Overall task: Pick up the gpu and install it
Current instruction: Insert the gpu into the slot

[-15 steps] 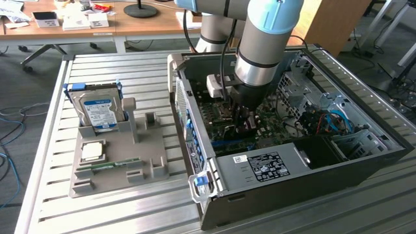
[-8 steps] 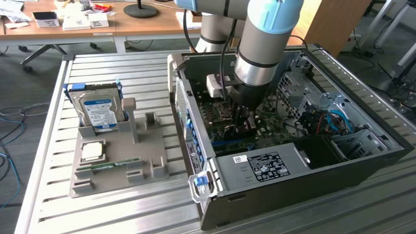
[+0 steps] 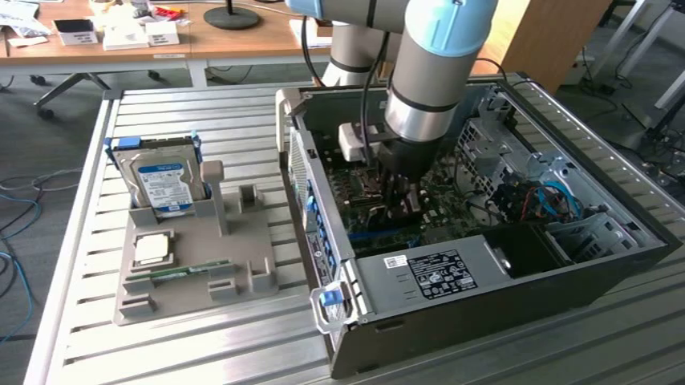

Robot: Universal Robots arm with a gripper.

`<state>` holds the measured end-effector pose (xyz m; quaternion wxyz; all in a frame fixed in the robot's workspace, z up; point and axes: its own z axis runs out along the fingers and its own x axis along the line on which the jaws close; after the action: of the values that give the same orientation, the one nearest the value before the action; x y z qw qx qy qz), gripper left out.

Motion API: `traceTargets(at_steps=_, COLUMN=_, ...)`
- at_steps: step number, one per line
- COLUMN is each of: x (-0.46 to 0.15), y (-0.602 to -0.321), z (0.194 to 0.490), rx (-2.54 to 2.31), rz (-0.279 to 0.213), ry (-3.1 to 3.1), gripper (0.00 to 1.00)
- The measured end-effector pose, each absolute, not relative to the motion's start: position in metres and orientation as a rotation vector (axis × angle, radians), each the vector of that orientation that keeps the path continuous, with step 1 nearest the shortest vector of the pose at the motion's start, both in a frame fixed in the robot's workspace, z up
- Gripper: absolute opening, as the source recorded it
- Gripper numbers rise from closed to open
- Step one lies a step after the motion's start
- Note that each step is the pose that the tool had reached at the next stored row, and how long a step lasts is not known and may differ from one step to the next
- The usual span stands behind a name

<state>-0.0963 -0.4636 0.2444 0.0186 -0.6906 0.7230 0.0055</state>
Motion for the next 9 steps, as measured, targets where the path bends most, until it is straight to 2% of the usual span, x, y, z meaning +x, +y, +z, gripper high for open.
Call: traceTargets(at_steps=9, x=-0.0979, y=-0.4636, z=0.2421, rx=-2.141, rz=0.008, ry=2.240, gripper=0.27)
